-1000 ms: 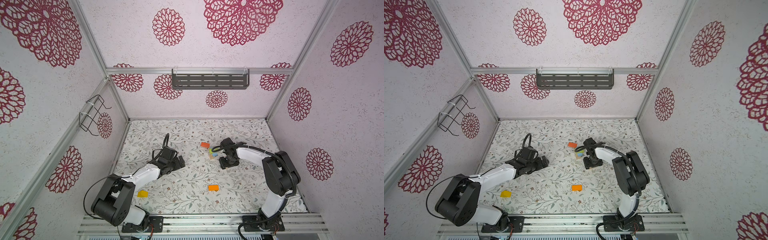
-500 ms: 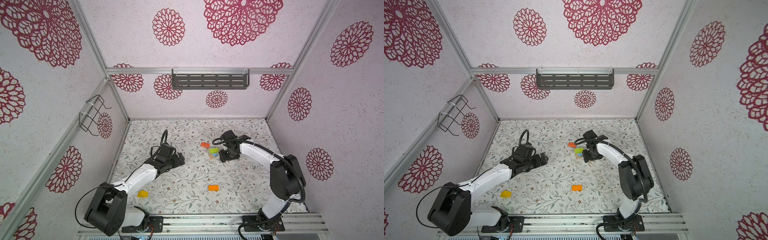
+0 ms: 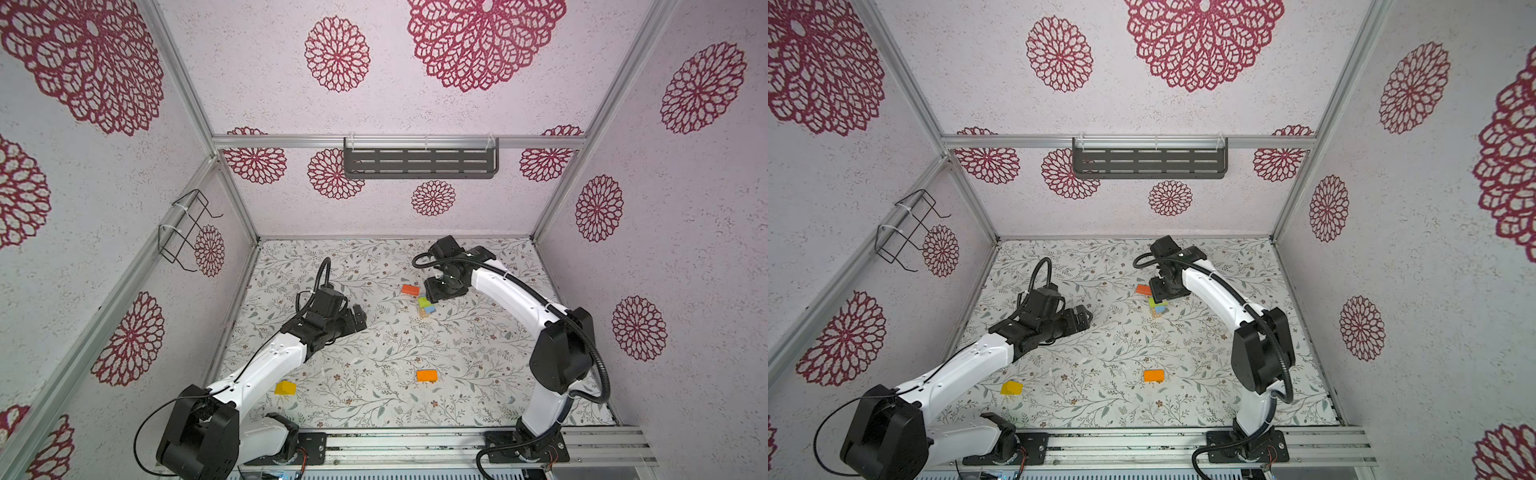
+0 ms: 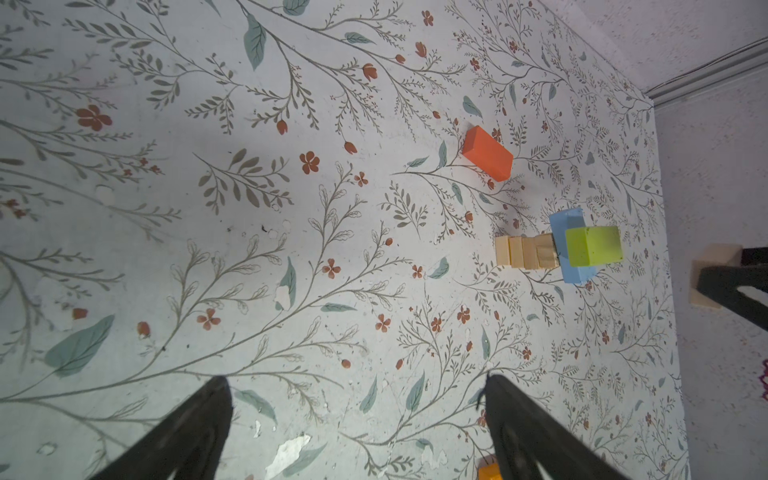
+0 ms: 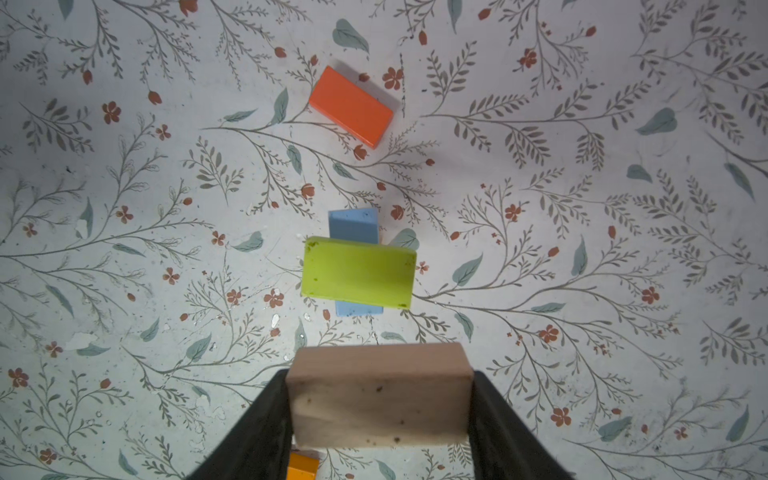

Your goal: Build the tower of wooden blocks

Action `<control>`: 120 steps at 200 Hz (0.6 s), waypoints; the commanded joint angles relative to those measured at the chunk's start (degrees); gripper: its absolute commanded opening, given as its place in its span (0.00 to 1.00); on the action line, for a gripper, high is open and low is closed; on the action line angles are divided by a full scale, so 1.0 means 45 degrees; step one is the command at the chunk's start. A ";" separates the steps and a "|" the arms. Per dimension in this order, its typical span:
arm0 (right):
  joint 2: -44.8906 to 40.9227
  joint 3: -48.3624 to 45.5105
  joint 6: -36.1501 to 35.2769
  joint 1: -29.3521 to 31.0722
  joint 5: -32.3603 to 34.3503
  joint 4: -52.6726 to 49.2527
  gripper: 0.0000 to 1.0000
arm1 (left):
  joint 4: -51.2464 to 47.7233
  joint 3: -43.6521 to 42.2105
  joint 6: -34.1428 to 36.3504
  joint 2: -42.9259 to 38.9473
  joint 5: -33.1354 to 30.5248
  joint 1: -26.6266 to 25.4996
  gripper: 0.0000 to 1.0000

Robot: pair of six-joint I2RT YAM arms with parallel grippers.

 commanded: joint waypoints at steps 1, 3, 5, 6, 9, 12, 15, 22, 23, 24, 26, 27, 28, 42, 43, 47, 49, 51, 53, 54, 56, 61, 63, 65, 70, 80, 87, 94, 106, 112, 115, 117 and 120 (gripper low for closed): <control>0.0590 0.0863 0.0196 0.0159 0.0182 -0.0764 0.54 | -0.0130 0.0166 0.0356 0.0019 -0.0221 -0.0057 0.97; 0.0664 0.0927 0.0181 0.0172 0.0178 -0.0775 0.54 | -0.0124 0.0166 0.0351 0.0022 -0.0221 -0.0052 0.97; 0.0726 0.0987 0.0177 0.0185 0.0162 -0.0792 0.54 | -0.0113 0.0166 0.0350 0.0048 -0.0221 -0.0051 0.97; 0.0756 0.1020 0.0180 0.0191 0.0160 -0.0795 0.54 | -0.0111 0.0166 0.0353 0.0055 -0.0221 -0.0044 0.97; 0.0833 0.1108 0.0182 0.0222 0.0180 -0.0829 0.54 | -0.0095 0.0156 0.0366 0.0081 -0.0226 -0.0068 0.97; 0.0919 0.1197 0.0165 0.0238 0.0184 -0.0843 0.54 | -0.0078 0.0165 0.0350 0.0109 -0.0219 -0.0056 0.97; 0.0973 0.1257 0.0163 0.0258 0.0192 -0.0867 0.54 | -0.0061 0.0166 0.0356 0.0147 -0.0221 -0.0052 0.97; 0.1126 0.1405 0.0144 0.0274 0.0196 -0.0883 0.54 | -0.0033 0.0156 0.0346 0.0215 -0.0207 -0.0055 0.97; 0.1142 0.1424 0.0143 0.0274 0.0196 -0.0880 0.54 | -0.0032 0.0161 0.0342 0.0227 -0.0204 -0.0056 0.97; 0.1149 0.1434 0.0153 0.0274 0.0196 -0.0897 0.54 | -0.0022 0.0154 0.0349 0.0233 -0.0203 -0.0047 0.97; 0.1209 0.1480 0.0146 0.0284 0.0182 -0.0896 0.54 | -0.0019 0.0148 0.0355 0.0261 -0.0192 -0.0045 0.97; 0.1222 0.1501 0.0154 0.0289 0.0169 -0.0906 0.54 | -0.0015 0.0147 0.0355 0.0269 -0.0187 -0.0041 0.97; 0.1238 0.1521 0.0158 0.0291 0.0173 -0.0910 0.54 | -0.0004 0.0147 0.0346 0.0283 -0.0185 -0.0049 0.97; 0.1437 0.1757 0.0178 0.0313 0.0166 -0.0944 0.54 | 0.0068 0.0122 0.0335 0.0384 -0.0166 -0.0046 0.97; 0.1463 0.1766 0.0160 0.0313 0.0171 -0.0949 0.54 | 0.0077 0.0125 0.0326 0.0389 -0.0164 -0.0051 0.97; 0.1502 0.1820 0.0160 0.0318 0.0167 -0.0959 0.54 | 0.0104 0.0123 0.0322 0.0422 -0.0153 -0.0039 0.97; 0.1517 0.1841 0.0162 0.0329 0.0160 -0.0965 0.54 | 0.0120 0.0116 0.0314 0.0431 -0.0146 -0.0053 0.97; 0.1545 0.1860 0.0162 0.0332 0.0158 -0.0972 0.54 | 0.0134 0.0115 0.0316 0.0448 -0.0129 -0.0041 0.97; 0.1561 0.1885 0.0163 0.0333 0.0157 -0.0973 0.54 | 0.0142 0.0104 0.0307 0.0452 -0.0140 -0.0048 0.97; 0.1564 0.1889 0.0163 0.0323 0.0157 -0.0974 0.54 | 0.0143 0.0106 0.0312 0.0453 -0.0132 -0.0053 0.97; 0.1581 0.1907 0.0163 0.0330 0.0157 -0.0974 0.54 | 0.0159 0.0097 0.0301 0.0468 -0.0121 -0.0042 0.97; 0.1635 0.1946 0.0170 0.0334 0.0186 -0.1008 0.54 | 0.0186 0.0074 0.0288 0.0487 -0.0090 -0.0052 0.97; 0.1643 0.1960 0.0164 0.0343 0.0184 -0.1007 0.54 | 0.0199 0.0070 0.0295 0.0491 -0.0100 -0.0046 0.97; 0.1659 0.1968 0.0153 0.0335 0.0193 -0.0997 0.54 | 0.0202 0.0069 0.0287 0.0492 -0.0074 -0.0045 0.97; 0.1691 0.1989 0.0131 0.0340 0.0205 -0.1012 0.54 | 0.0242 0.0050 0.0279 0.0492 -0.0084 -0.0055 0.97; 0.1757 0.2010 0.0124 0.0328 0.0244 -0.1033 0.55 | 0.0273 0.0031 0.0268 0.0522 -0.0083 -0.0050 0.97; 0.1780 0.2010 0.0108 0.0326 0.0255 -0.1032 0.55 | 0.0296 0.0020 0.0259 0.0531 -0.0084 -0.0050 0.97; 0.1816 0.2010 0.0098 0.0334 0.0274 -0.1038 0.55 | 0.0309 0.0014 0.0239 0.0551 -0.0084 -0.0055 0.97; 0.1841 0.1993 0.0101 0.0330 0.0350 -0.1017 0.56 | 0.0359 0.0010 0.0239 0.0570 -0.0065 -0.0041 0.97; 0.1852 0.1974 0.0099 0.0330 0.0375 -0.1011 0.56 | 0.0377 0.0026 0.0222 0.0590 -0.0065 -0.0043 0.97; 0.1849 0.1957 0.0103 0.0333 0.0375 -0.0986 0.56 | 0.0352 0.0029 0.0210 0.0590 -0.0048 -0.0051 0.97; 0.1848 0.1943 0.0104 0.0328 0.0363 -0.0982 0.56 | 0.0358 0.0029 0.0217 0.0590 -0.0046 -0.0056 0.97; 0.1854 0.1933 0.0104 0.0332 0.0354 -0.0958 0.56 | 0.0359 0.0029 0.0219 0.0592 -0.0045 -0.0047 0.97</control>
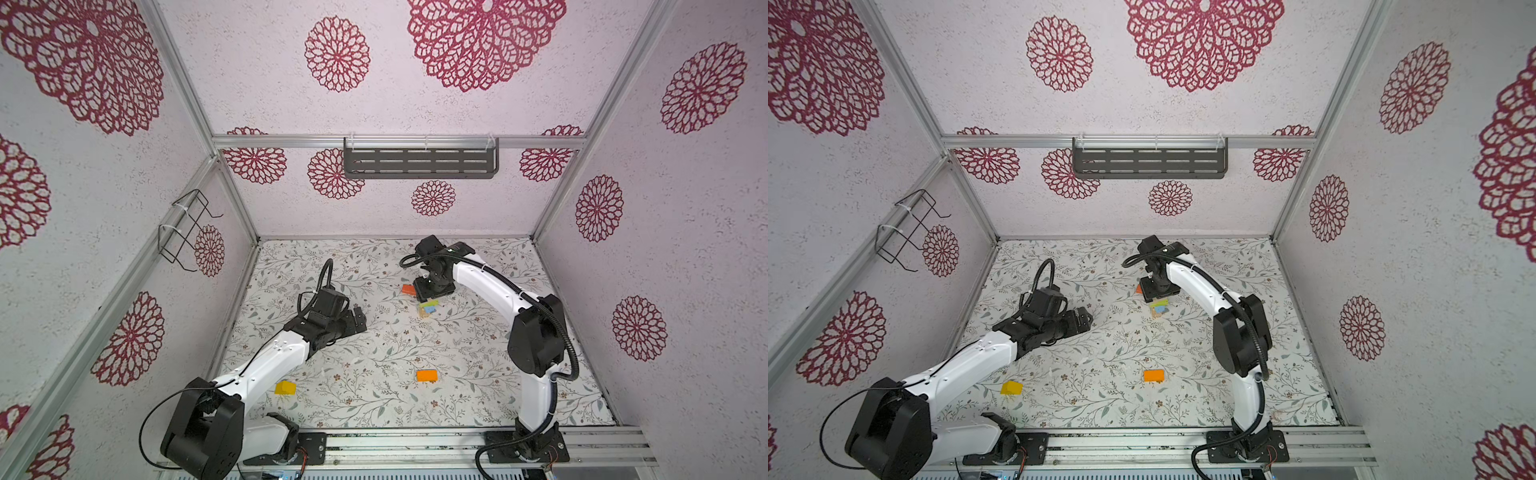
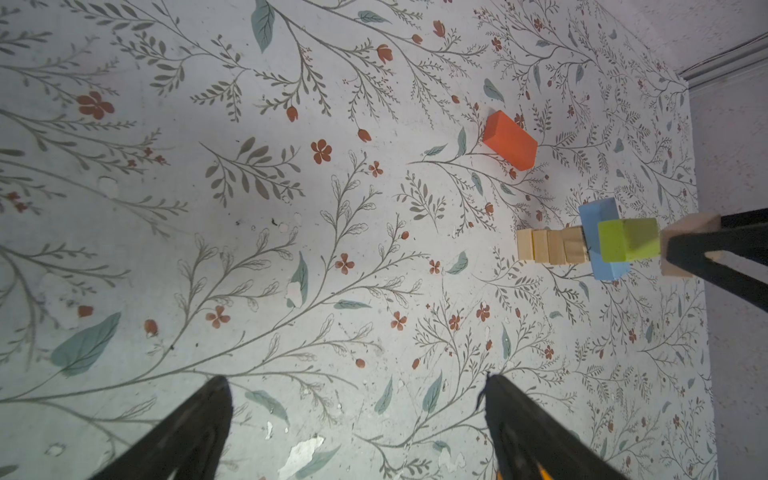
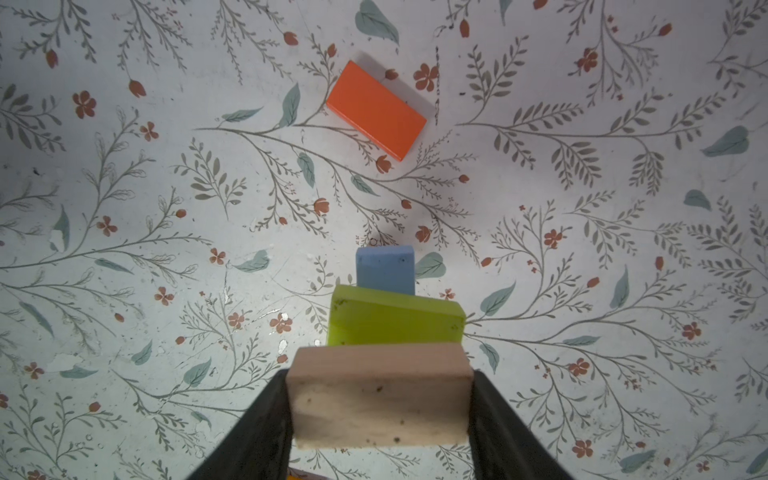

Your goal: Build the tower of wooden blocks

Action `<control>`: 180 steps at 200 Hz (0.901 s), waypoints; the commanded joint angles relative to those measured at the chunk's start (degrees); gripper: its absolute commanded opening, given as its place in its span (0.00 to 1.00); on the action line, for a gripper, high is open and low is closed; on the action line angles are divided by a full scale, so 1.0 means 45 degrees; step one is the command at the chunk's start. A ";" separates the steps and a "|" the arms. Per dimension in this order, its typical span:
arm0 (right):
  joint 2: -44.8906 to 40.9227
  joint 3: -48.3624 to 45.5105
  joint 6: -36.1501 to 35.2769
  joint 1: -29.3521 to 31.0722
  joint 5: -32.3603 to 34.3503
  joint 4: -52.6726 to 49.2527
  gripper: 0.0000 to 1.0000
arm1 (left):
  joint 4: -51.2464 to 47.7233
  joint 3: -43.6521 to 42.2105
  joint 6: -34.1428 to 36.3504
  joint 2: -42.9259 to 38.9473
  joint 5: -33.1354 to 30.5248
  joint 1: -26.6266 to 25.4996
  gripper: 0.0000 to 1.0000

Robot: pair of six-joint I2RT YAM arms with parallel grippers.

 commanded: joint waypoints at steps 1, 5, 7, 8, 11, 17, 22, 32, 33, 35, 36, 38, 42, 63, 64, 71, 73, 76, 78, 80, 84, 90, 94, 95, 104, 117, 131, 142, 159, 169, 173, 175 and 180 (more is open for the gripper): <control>0.0060 0.0276 0.0094 0.0012 0.0314 -0.0266 0.56 | 0.0330 0.0029 0.0064 0.0120 -0.0007 -0.0052 0.97; 0.0063 0.0276 0.0102 0.0009 0.0305 -0.0260 0.56 | 0.0331 0.0029 0.0047 0.0119 0.0012 -0.0042 0.97; 0.0063 0.0276 0.0104 0.0024 0.0314 -0.0254 0.56 | 0.0331 0.0029 0.0045 0.0119 0.0013 -0.0054 0.97; 0.0073 0.0276 0.0094 0.0023 0.0299 -0.0249 0.56 | 0.0331 0.0029 0.0045 0.0119 0.0023 -0.0055 0.97; 0.0081 0.0276 0.0088 0.0022 0.0301 -0.0246 0.56 | 0.0321 0.0027 0.0035 0.0119 0.0014 -0.0050 0.97; 0.0092 0.0257 0.0098 0.0016 0.0306 -0.0245 0.56 | 0.0330 0.0010 0.0045 0.0107 0.0013 -0.0056 0.97; 0.0101 0.0256 0.0104 0.0010 0.0304 -0.0226 0.56 | 0.0331 0.0010 0.0018 0.0100 0.0013 -0.0049 0.97; 0.0105 0.0222 0.0103 0.0010 0.0306 -0.0198 0.56 | 0.0330 -0.0010 0.0025 0.0099 0.0003 -0.0047 0.97; 0.0103 0.0220 0.0103 0.0006 0.0305 -0.0192 0.56 | 0.0330 -0.0010 0.0015 0.0099 0.0008 -0.0052 0.97; 0.0112 0.0208 0.0099 0.0013 0.0304 -0.0173 0.56 | 0.0330 -0.0010 0.0023 0.0099 -0.0003 -0.0046 0.97; 0.0127 0.0193 0.0102 0.0018 0.0304 -0.0170 0.57 | 0.0331 -0.0019 0.0024 0.0099 0.0005 -0.0042 0.97; 0.0133 0.0196 0.0103 0.0011 0.0319 -0.0168 0.57 | 0.0331 -0.0027 0.0015 0.0099 0.0011 -0.0044 0.97; 0.0138 0.0183 0.0104 0.0005 0.0295 -0.0122 0.57 | 0.0331 -0.0029 0.0006 0.0099 0.0013 -0.0043 0.97; 0.0137 0.0048 0.0217 0.0002 0.0347 0.0078 0.57 | 0.0330 -0.0030 -0.0004 0.0101 0.0013 -0.0046 0.97; 0.0129 0.0044 0.0219 0.0002 0.0365 0.0082 0.57 | 0.0330 -0.0029 -0.0009 0.0100 0.0013 -0.0052 0.97; 0.0123 0.0007 0.0275 0.0012 0.0345 0.0139 0.57 | 0.0327 -0.0029 -0.0011 0.0099 0.0013 -0.0042 0.97; 0.0122 0.0004 0.0288 0.0000 0.0343 0.0159 0.58 | 0.0330 -0.0029 0.0001 0.0099 0.0018 -0.0053 0.97; 0.0129 0.0002 0.0325 -0.0015 0.0358 0.0181 0.58 | 0.0301 -0.0029 -0.0002 0.0099 0.0014 -0.0042 0.97; 0.0138 -0.0012 0.0335 -0.0017 0.0332 0.0198 0.58 | 0.0309 -0.0029 0.0004 0.0094 0.0013 -0.0049 0.97; 0.0130 -0.0026 0.0347 -0.0017 0.0326 0.0217 0.58 | 0.0310 -0.0029 -0.0005 0.0083 0.0013 -0.0045 0.97; 0.0137 -0.0036 0.0383 -0.0007 0.0326 0.0239 0.58 | 0.0296 -0.0029 0.0004 0.0080 0.0018 -0.0052 0.97; 0.0129 -0.0051 0.0422 -0.0017 0.0323 0.0277 0.58 | 0.0285 -0.0030 0.0019 0.0080 0.0014 -0.0056 0.97; 0.0126 -0.0044 0.0432 -0.0022 0.0323 0.0300 0.58 | 0.0280 -0.0029 0.0035 0.0062 -0.0002 -0.0047 0.97; 0.0124 -0.0050 0.0444 -0.0029 0.0323 0.0301 0.58 | 0.0276 -0.0029 0.0040 0.0061 -0.0004 -0.0052 0.97; 0.0151 -0.0037 0.0483 -0.0037 0.0300 0.0319 0.58 | 0.0262 -0.0029 0.0063 0.0062 -0.0025 -0.0042 0.97; 0.0198 0.0000 0.0490 -0.0026 0.0268 0.0305 0.58 | 0.0260 -0.0029 0.0083 0.0066 -0.0045 -0.0056 0.97; 0.0242 0.0003 0.0462 -0.0034 0.0255 0.0301 0.58 | 0.0249 -0.0010 0.0103 0.0080 -0.0043 -0.0054 0.97; 0.0258 0.0012 0.0451 -0.0026 0.0296 0.0263 0.59 | 0.0250 -0.0010 0.0118 0.0099 -0.0038 -0.0057 0.97; 0.0296 0.0012 0.0402 -0.0056 0.0323 0.0225 0.59 | 0.0250 0.0008 0.0120 0.0118 -0.0046 -0.0054 0.97; 0.0300 0.0002 0.0416 -0.0056 0.0371 0.0223 0.60 | 0.0253 0.0010 0.0134 0.0119 -0.0045 -0.0053 0.97; 0.0312 0.0002 0.0409 -0.0056 0.0363 0.0224 0.60 | 0.0243 0.0010 0.0142 0.0119 -0.0046 -0.0041 0.97; 0.0311 0.0007 0.0400 -0.0056 0.0372 0.0224 0.60 | 0.0250 0.0020 0.0142 0.0119 -0.0046 -0.0048 0.97; 0.0317 0.0002 0.0416 -0.0056 0.0384 0.0214 0.61 | 0.0247 0.0029 0.0125 0.0131 -0.0046 -0.0048 0.97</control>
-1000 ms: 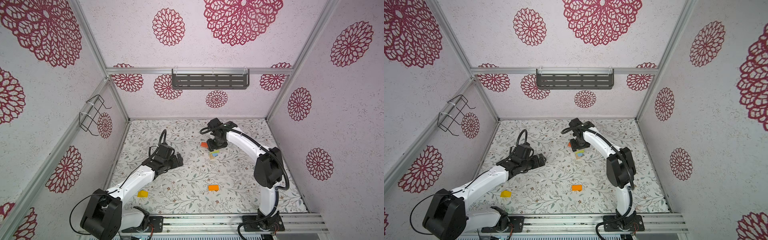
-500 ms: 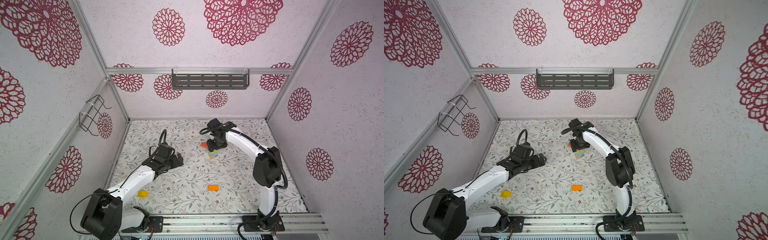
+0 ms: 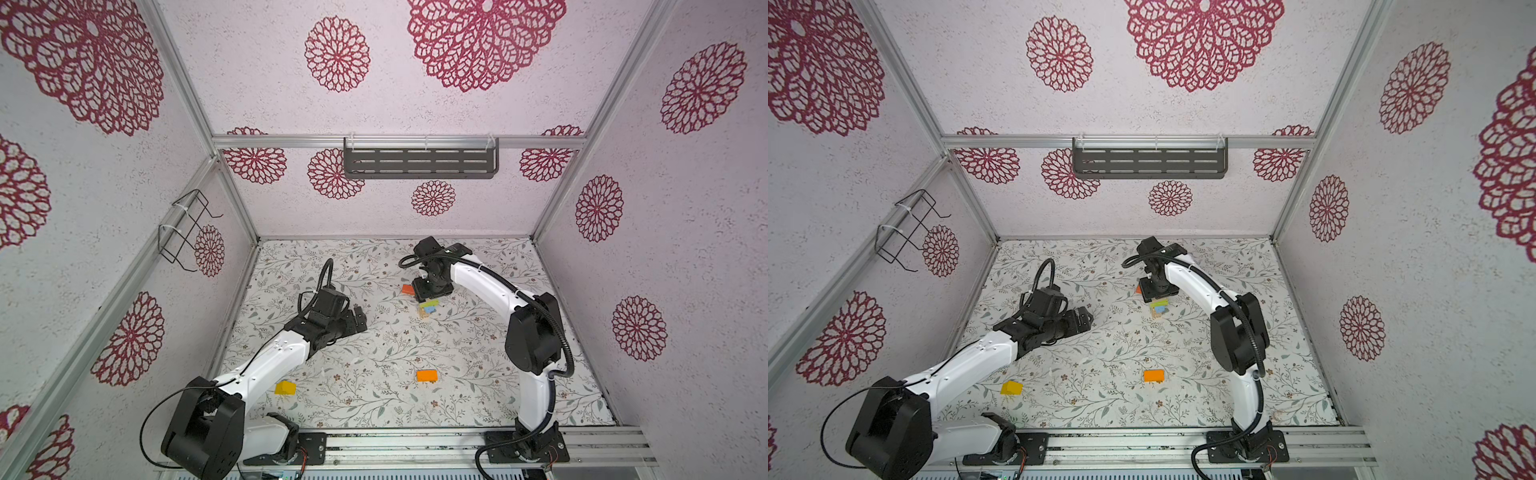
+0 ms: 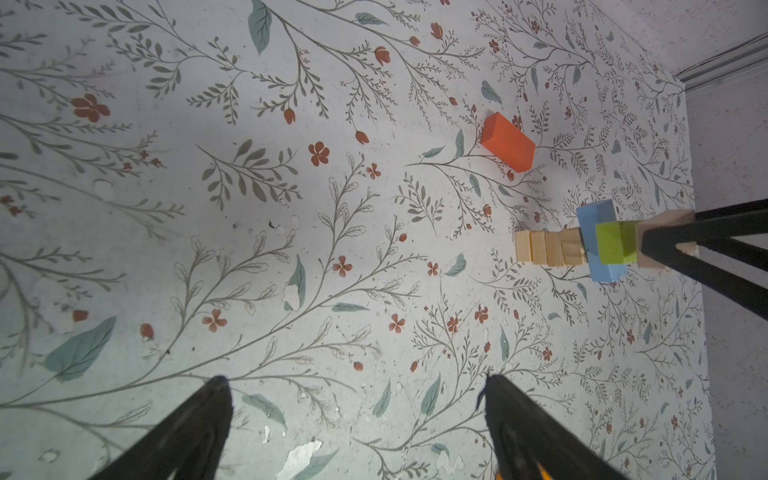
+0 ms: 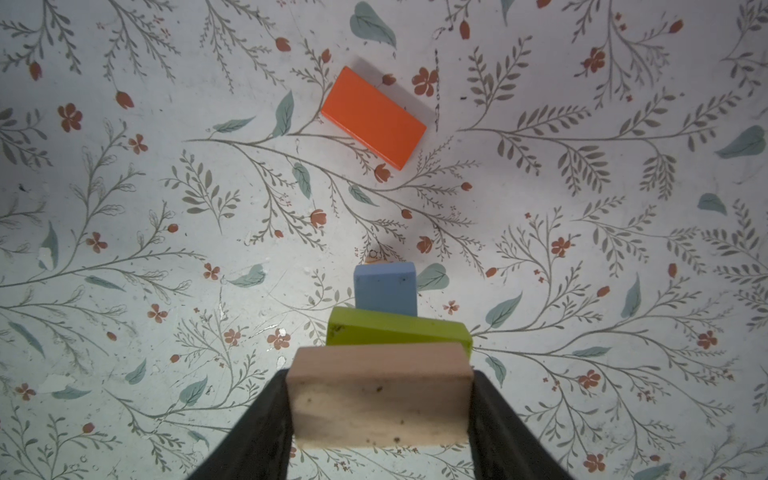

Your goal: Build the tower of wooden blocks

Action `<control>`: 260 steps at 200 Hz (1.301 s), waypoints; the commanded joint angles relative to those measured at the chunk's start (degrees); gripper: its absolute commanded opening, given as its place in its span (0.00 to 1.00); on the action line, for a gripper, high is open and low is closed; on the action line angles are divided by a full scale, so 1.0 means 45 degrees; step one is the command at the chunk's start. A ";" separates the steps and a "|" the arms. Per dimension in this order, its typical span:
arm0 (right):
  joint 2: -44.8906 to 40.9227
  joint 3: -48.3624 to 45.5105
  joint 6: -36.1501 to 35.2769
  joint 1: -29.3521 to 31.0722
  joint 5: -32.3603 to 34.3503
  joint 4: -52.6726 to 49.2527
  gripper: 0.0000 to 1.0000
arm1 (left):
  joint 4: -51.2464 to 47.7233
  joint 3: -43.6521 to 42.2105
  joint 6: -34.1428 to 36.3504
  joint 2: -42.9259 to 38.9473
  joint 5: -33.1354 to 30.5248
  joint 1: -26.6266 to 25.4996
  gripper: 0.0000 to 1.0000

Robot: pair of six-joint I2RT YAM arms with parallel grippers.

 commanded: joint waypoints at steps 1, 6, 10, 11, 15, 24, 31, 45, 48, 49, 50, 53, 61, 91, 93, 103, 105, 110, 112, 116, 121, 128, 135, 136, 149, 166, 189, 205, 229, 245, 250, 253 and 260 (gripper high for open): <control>-0.0004 0.0031 0.0188 -0.0042 0.0334 -0.0160 0.61 | 0.0158 0.0029 0.0124 0.0081 -0.0065 -0.0043 0.97; -0.0003 0.0031 0.0183 -0.0045 0.0357 -0.0158 0.61 | 0.0148 0.0029 0.0113 0.0081 -0.0061 -0.0056 0.97; 0.0027 0.0031 0.0181 -0.0046 0.0372 -0.0158 0.62 | 0.0150 0.0029 0.0119 0.0085 -0.0065 -0.0044 0.97; 0.0031 0.0041 0.0175 -0.0049 0.0382 -0.0156 0.62 | 0.0145 0.0029 0.0121 0.0085 -0.0065 -0.0041 0.97; 0.0017 0.0033 0.0187 -0.0049 0.0401 -0.0165 0.63 | 0.0151 0.0029 0.0113 0.0085 -0.0065 -0.0056 0.97; 0.0038 0.0031 0.0188 -0.0041 0.0417 -0.0155 0.64 | 0.0146 0.0029 0.0127 0.0075 -0.0064 -0.0047 0.97; 0.0044 0.0031 0.0168 -0.0051 0.0458 -0.0190 0.64 | 0.0139 0.0029 0.0123 0.0066 -0.0072 -0.0052 0.97; 0.0016 0.0013 0.0178 -0.0051 0.0553 -0.0175 0.65 | 0.0118 0.0029 0.0142 0.0048 -0.0104 -0.0052 0.97; 0.0016 0.0012 0.0170 -0.0051 0.0576 -0.0175 0.65 | 0.0111 0.0029 0.0142 0.0046 -0.0104 -0.0040 0.97; 0.0016 0.0012 0.0169 -0.0042 0.0572 -0.0175 0.65 | 0.0096 0.0029 0.0142 0.0046 -0.0104 -0.0048 0.97; 0.0026 0.0012 0.0169 -0.0046 0.0570 -0.0175 0.65 | 0.0099 0.0029 0.0142 0.0046 -0.0104 -0.0043 0.97; 0.0029 0.0012 0.0159 -0.0046 0.0570 -0.0175 0.65 | 0.0101 0.0029 0.0137 0.0041 -0.0104 -0.0048 0.97; 0.0007 0.0012 0.0164 -0.0051 0.0573 -0.0175 0.65 | 0.0094 0.0020 0.0142 0.0031 -0.0093 -0.0052 0.97; -0.0079 -0.0022 0.0168 -0.0046 0.0602 -0.0156 0.69 | 0.0086 0.0029 0.0112 0.0046 -0.0083 -0.0054 0.97; -0.0081 -0.0026 0.0149 -0.0050 0.0591 -0.0170 0.69 | 0.0083 0.0029 0.0120 0.0046 -0.0079 -0.0056 0.97; -0.0103 -0.0027 0.0131 -0.0051 0.0607 -0.0155 0.70 | 0.0098 0.0039 0.0142 0.0046 -0.0070 -0.0047 0.97; -0.0126 -0.0027 0.0135 -0.0046 0.0607 -0.0165 0.70 | 0.0101 0.0046 0.0142 0.0046 -0.0066 -0.0040 0.97; -0.0140 -0.0027 0.0129 -0.0051 0.0607 -0.0158 0.71 | 0.0086 0.0049 0.0161 0.0048 -0.0063 -0.0051 0.97; -0.0150 -0.0027 0.0120 -0.0051 0.0592 -0.0166 0.71 | 0.0083 0.0049 0.0157 0.0047 -0.0050 -0.0051 0.97; -0.0159 -0.0027 0.0124 -0.0039 0.0591 -0.0177 0.71 | 0.0083 0.0048 0.0152 0.0046 -0.0046 -0.0058 0.97; -0.0172 -0.0027 0.0108 -0.0046 0.0597 -0.0174 0.72 | 0.0089 0.0049 0.0161 0.0047 -0.0043 -0.0057 0.97; -0.0183 -0.0042 0.0092 -0.0040 0.0588 -0.0175 0.72 | 0.0092 0.0064 0.0161 0.0057 -0.0046 -0.0046 0.97; -0.0197 -0.0039 0.0076 -0.0049 0.0588 -0.0196 0.73 | 0.0088 0.0065 0.0157 0.0065 -0.0063 -0.0046 0.97; -0.0208 -0.0043 0.0073 -0.0031 0.0588 -0.0195 0.73 | 0.0085 0.0067 0.0159 0.0065 -0.0074 -0.0052 0.97; -0.0315 -0.0047 0.0088 -0.0027 0.0628 -0.0177 0.74 | 0.0101 0.0069 0.0161 0.0083 -0.0160 -0.0047 0.97; -0.0637 -0.0103 0.0089 -0.0040 0.0721 -0.0047 0.75 | 0.0181 0.0174 0.0133 0.0170 -0.0274 -0.0057 0.97; -0.1352 -0.0375 0.0067 -0.0122 0.0795 0.0323 0.77 | 0.0482 0.0641 0.0098 0.0798 -0.0164 -0.0038 0.99; -0.2061 -0.0770 0.0052 -0.0269 0.0720 0.0667 0.78 | 0.0407 0.1386 0.0136 0.1665 -0.0023 -0.0038 0.99; -0.3454 -0.2006 0.0051 -0.0729 0.0603 0.1588 0.79 | 0.0198 0.2963 0.0281 0.3483 0.0084 -0.0039 0.98; -0.4547 -0.3171 0.0202 -0.1216 0.0362 0.2495 0.81 | -0.0157 0.4244 0.0528 0.4948 0.0168 -0.0038 0.97; -0.4892 -0.3570 0.0300 -0.1385 0.0268 0.2835 0.81 | -0.0219 0.4638 0.0593 0.5444 0.0216 -0.0038 0.97; -0.5097 -0.3829 0.0361 -0.1480 0.0152 0.3053 0.81 | -0.0256 0.4880 0.0616 0.5723 0.0258 -0.0038 0.97; -0.5580 -0.4430 0.0482 -0.1737 -0.0111 0.3578 0.82 | -0.0341 0.5492 0.0683 0.6354 0.0459 0.0011 0.97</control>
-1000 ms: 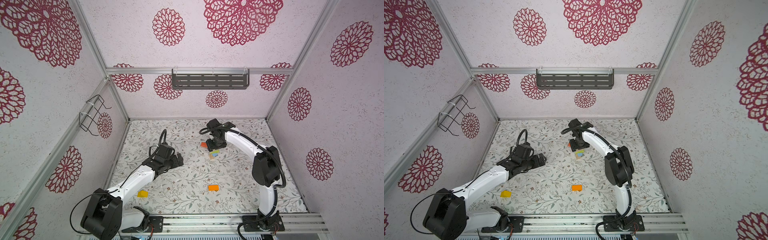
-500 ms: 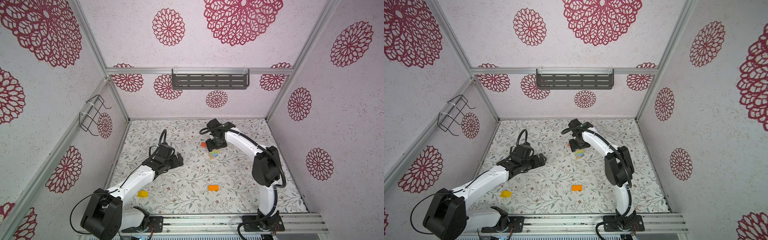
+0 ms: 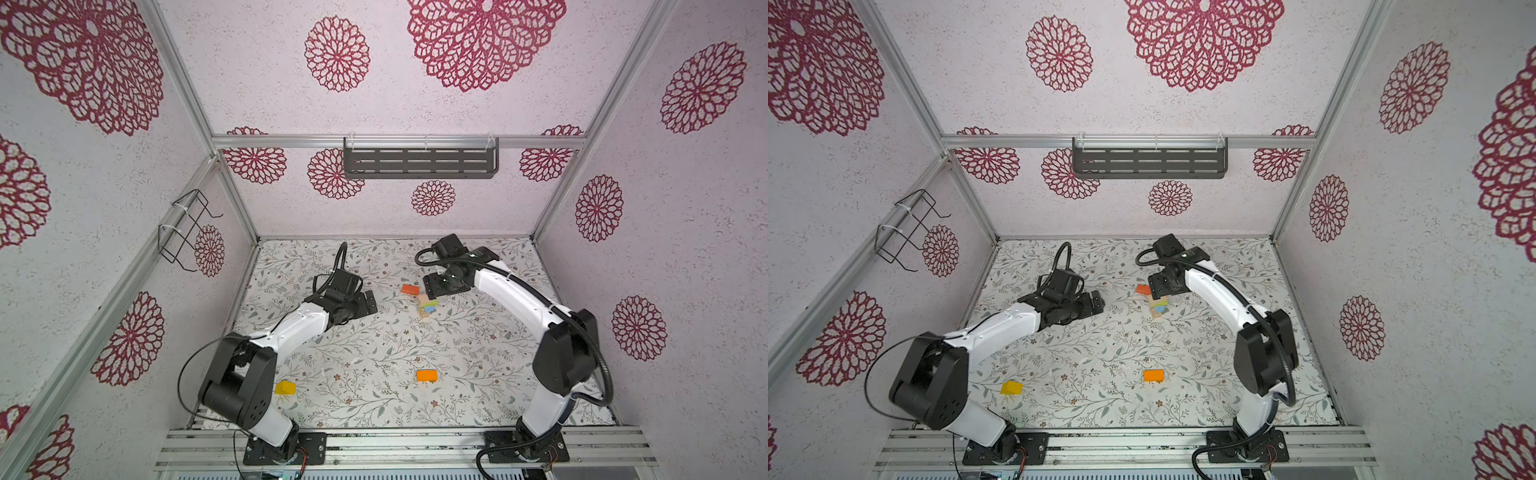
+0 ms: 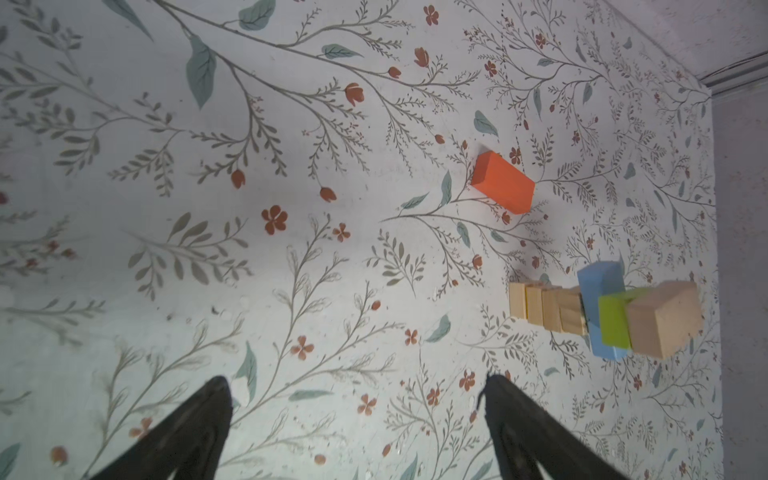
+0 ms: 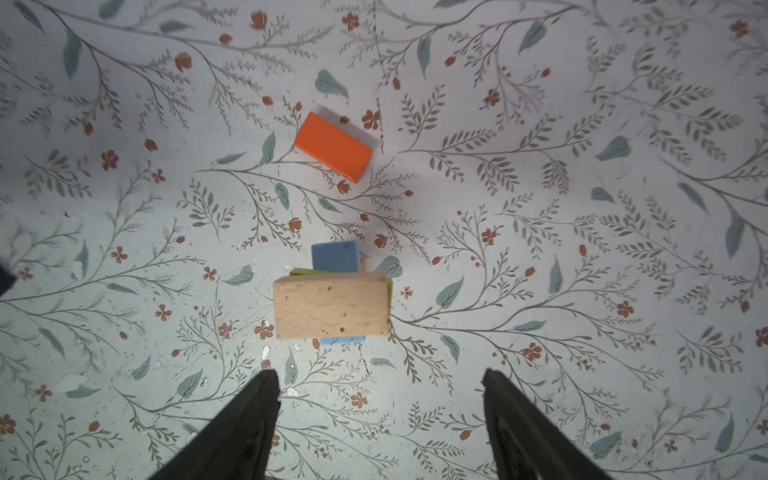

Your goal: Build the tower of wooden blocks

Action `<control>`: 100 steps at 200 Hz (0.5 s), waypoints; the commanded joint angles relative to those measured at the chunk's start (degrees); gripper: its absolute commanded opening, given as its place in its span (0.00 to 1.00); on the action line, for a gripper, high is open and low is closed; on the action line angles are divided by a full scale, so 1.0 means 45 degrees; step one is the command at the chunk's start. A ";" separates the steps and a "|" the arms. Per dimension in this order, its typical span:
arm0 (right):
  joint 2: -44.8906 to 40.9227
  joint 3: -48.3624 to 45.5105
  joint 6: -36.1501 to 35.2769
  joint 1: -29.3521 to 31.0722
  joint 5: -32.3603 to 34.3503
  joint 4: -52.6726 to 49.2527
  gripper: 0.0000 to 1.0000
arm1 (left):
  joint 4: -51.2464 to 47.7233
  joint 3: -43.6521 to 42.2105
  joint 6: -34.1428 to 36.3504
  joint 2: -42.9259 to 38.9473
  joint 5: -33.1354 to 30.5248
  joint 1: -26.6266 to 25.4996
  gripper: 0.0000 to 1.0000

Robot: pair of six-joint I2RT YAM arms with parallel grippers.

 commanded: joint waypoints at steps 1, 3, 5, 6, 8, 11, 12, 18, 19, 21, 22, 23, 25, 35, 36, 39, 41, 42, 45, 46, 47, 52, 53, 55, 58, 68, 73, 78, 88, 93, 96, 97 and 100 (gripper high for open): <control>-0.1753 -0.1371 0.0463 -0.0797 -0.0497 0.1746 0.82 | -0.0398 0.1542 0.0458 0.1697 0.0422 0.0016 0.97; -0.1910 -0.1554 0.0511 -0.0863 -0.0563 0.1901 0.82 | -0.0417 0.1693 0.0468 0.1924 0.0511 0.0029 0.97; -0.2037 -0.1731 0.0543 -0.0948 -0.0637 0.2047 0.83 | -0.0442 0.1897 0.0480 0.2127 0.0597 0.0047 0.97; -0.2098 -0.1803 0.0561 -0.0988 -0.0676 0.2121 0.83 | -0.0465 0.1980 0.0475 0.2230 0.0637 0.0054 0.97; -0.2216 -0.1979 0.0609 -0.1067 -0.0734 0.2268 0.83 | -0.0469 0.2149 0.0482 0.2404 0.0731 0.0063 0.97; -0.2395 -0.2232 0.0661 -0.1184 -0.0815 0.2481 0.83 | -0.0479 0.2400 0.0460 0.2683 0.0862 0.0095 0.97; -0.2452 -0.2317 0.0669 -0.1223 -0.0843 0.2552 0.83 | -0.0484 0.2505 0.0446 0.2751 0.0916 0.0107 0.97; -0.2757 -0.2817 0.0749 -0.1425 -0.1001 0.3000 0.84 | -0.0549 0.3053 0.0383 0.3198 0.1190 0.0140 0.96; -0.2799 -0.2893 0.0762 -0.1461 -0.1033 0.3056 0.84 | -0.0558 0.3124 0.0378 0.3283 0.1237 0.0159 0.96; -0.2890 -0.3038 0.0781 -0.1537 -0.1068 0.3200 0.84 | -0.0599 0.3334 0.0374 0.3419 0.1286 0.0182 0.96; -0.2934 -0.3111 0.0797 -0.1566 -0.1077 0.3263 0.84 | -0.0612 0.3421 0.0374 0.3520 0.1314 0.0189 0.96; -0.2976 -0.3186 0.0805 -0.1600 -0.1091 0.3334 0.84 | -0.0629 0.3503 0.0373 0.3570 0.1337 0.0193 0.96; -0.3041 -0.3326 0.0836 -0.1674 -0.1141 0.3460 0.84 | -0.0670 0.3692 0.0383 0.3608 0.1399 0.0186 0.95; -0.3250 -0.3898 0.0962 -0.2050 -0.1384 0.4030 0.85 | -0.0978 0.4621 0.0495 0.4702 0.1437 0.0201 0.95; -0.3271 -0.3951 0.0975 -0.2095 -0.1420 0.4088 0.85 | -0.1007 0.4738 0.0512 0.4757 0.1419 0.0199 0.95; -0.3286 -0.4088 0.1034 -0.2204 -0.1511 0.4237 0.85 | -0.1140 0.4992 0.0557 0.4949 0.1373 0.0207 0.94; -0.3299 -0.4161 0.1079 -0.2304 -0.1592 0.4340 0.85 | -0.1228 0.5183 0.0580 0.5057 0.1364 0.0204 0.94; -0.3305 -0.4200 0.1092 -0.2349 -0.1622 0.4400 0.85 | -0.1278 0.5253 0.0594 0.5120 0.1363 0.0200 0.94; -0.3285 -0.4338 0.1163 -0.2468 -0.1736 0.4576 0.85 | -0.1406 0.5511 0.0657 0.5246 0.1310 0.0207 0.94; -0.3278 -0.4357 0.1184 -0.2510 -0.1801 0.4625 0.85 | -0.1465 0.5574 0.0681 0.5312 0.1297 0.0202 0.94; -0.3265 -0.4385 0.1204 -0.2560 -0.1873 0.4689 0.85 | -0.1514 0.5634 0.0693 0.5355 0.1280 0.0199 0.94; -0.3184 -0.4516 0.1331 -0.2764 -0.2192 0.4945 0.84 | -0.1708 0.5974 0.0788 0.5562 0.1172 0.0213 0.94; -0.3159 -0.4533 0.1355 -0.2834 -0.2264 0.5005 0.84 | -0.1733 0.6030 0.0795 0.5578 0.1149 0.0205 0.94; -0.3092 -0.4585 0.1413 -0.2920 -0.2415 0.5113 0.83 | -0.1791 0.6121 0.0825 0.5658 0.1108 0.0228 0.94; -0.2978 -0.4606 0.1499 -0.3057 -0.2638 0.5254 0.83 | -0.1846 0.6256 0.0859 0.5738 0.1041 0.0223 0.94; -0.2469 -0.4522 0.1707 -0.3409 -0.3264 0.5579 0.79 | -0.1849 0.6496 0.0898 0.5892 0.0989 0.0299 0.94; -0.2149 -0.4340 0.1740 -0.3518 -0.3427 0.5646 0.77 | -0.1776 0.6548 0.0855 0.5940 0.1040 0.0346 0.94; -0.1806 -0.4097 0.1722 -0.3561 -0.3492 0.5606 0.76 | -0.1680 0.6587 0.0852 0.5987 0.1092 0.0394 0.93; -0.0915 -0.3307 0.1557 -0.3567 -0.3603 0.5214 0.75 | -0.1612 0.6712 0.0851 0.6123 0.1112 0.0469 0.93; -0.0407 -0.2770 0.1476 -0.3577 -0.3739 0.4940 0.75 | -0.1698 0.6792 0.0851 0.6169 0.1083 0.0504 0.93; -0.0081 -0.2412 0.1448 -0.3568 -0.3854 0.4688 0.74 | -0.1773 0.6833 0.0843 0.6195 0.1043 0.0533 0.93; 0.0023 -0.2290 0.1443 -0.3568 -0.3905 0.4603 0.74 | -0.1795 0.6840 0.0823 0.6197 0.1036 0.0541 0.93; 0.0336 -0.1934 0.1398 -0.3558 -0.4004 0.4402 0.74 | -0.1866 0.6837 0.0808 0.6189 0.1015 0.0569 0.93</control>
